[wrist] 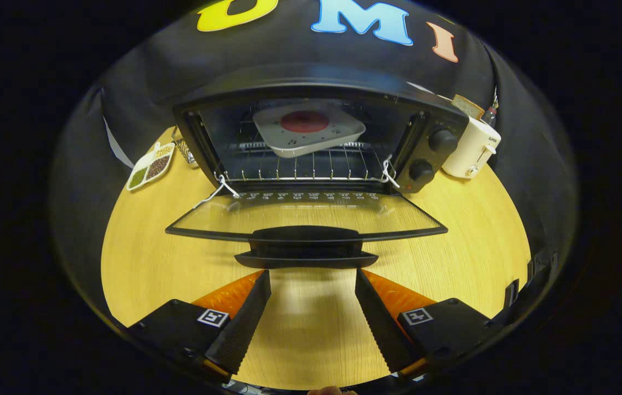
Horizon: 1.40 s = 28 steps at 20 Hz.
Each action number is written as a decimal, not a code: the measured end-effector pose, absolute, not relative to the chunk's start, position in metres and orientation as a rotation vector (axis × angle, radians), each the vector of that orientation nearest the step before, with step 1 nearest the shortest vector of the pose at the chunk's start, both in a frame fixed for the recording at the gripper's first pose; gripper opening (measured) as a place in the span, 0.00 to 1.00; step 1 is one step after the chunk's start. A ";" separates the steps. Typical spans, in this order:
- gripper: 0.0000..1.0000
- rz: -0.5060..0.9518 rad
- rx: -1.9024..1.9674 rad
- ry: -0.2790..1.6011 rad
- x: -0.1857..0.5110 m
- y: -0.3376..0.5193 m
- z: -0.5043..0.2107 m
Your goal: Open the toaster oven, put the food inside, and close the toaster oven door.
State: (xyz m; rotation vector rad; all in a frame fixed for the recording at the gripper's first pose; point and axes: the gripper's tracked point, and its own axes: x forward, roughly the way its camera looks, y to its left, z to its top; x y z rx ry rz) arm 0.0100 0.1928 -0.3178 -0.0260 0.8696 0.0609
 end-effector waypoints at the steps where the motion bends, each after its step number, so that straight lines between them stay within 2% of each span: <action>1: 0.98 0.060 -0.024 0.834 0.015 0.194 -0.309; 9: 0.99 0.118 -0.081 0.556 0.044 0.196 -0.209; 14: 0.97 0.087 -0.146 0.383 0.038 0.166 -0.166; 23: 0.99 0.085 -0.146 0.126 -0.007 0.114 -0.073; 28: 0.98 0.078 -0.079 0.083 -0.045 0.080 -0.049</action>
